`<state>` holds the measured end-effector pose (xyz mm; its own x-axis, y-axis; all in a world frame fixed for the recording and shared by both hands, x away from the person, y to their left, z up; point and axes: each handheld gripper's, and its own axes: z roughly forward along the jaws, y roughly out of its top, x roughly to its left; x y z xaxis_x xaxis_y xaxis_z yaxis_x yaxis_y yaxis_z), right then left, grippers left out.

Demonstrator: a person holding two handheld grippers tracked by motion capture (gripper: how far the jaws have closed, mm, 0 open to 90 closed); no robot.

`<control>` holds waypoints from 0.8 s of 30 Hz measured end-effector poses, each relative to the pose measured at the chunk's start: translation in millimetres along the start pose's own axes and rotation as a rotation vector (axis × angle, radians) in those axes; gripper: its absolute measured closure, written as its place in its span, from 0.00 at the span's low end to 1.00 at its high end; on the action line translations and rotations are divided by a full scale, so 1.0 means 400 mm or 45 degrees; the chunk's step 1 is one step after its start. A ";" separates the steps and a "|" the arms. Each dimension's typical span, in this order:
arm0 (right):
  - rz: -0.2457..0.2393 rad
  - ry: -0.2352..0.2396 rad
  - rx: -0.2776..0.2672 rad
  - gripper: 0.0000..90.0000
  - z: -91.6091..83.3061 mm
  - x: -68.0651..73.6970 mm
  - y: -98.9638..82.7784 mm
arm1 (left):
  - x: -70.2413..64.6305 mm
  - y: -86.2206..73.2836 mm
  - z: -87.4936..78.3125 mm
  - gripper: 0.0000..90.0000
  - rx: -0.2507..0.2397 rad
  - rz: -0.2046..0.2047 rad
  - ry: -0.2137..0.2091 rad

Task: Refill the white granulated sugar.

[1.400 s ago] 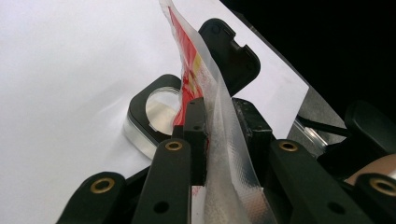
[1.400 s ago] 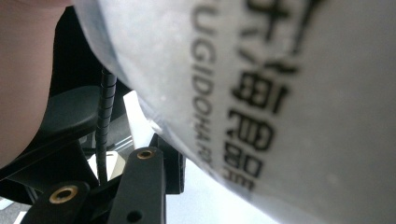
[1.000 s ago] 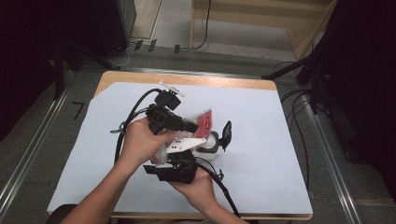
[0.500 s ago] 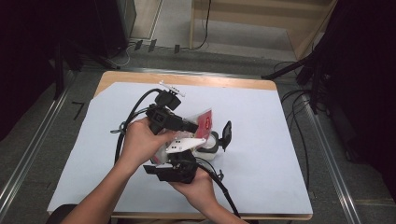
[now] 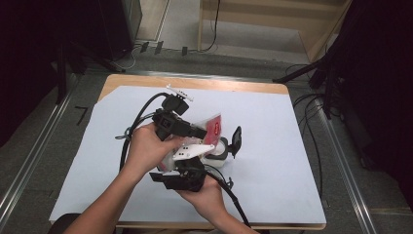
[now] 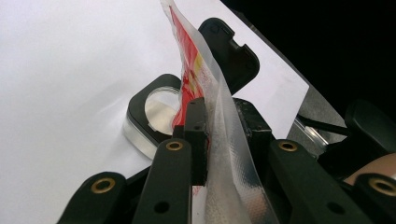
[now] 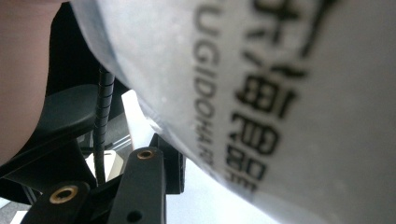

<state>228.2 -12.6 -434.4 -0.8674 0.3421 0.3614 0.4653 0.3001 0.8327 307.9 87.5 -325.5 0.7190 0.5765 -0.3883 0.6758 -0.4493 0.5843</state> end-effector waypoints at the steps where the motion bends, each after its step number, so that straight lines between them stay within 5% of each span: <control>1: 0.000 0.000 0.000 0.70 0.000 0.000 0.000 | 0.000 0.000 0.000 0.86 0.000 0.000 0.000; 24: 0.006 -0.002 0.003 0.70 0.000 0.000 0.001 | 0.000 0.000 0.000 0.87 0.005 0.007 0.008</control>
<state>228.3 -12.6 -434.1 -0.8647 0.3452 0.3648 0.4701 0.3008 0.8297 308.0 87.4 -325.6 0.7215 0.5783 -0.3808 0.6727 -0.4551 0.5834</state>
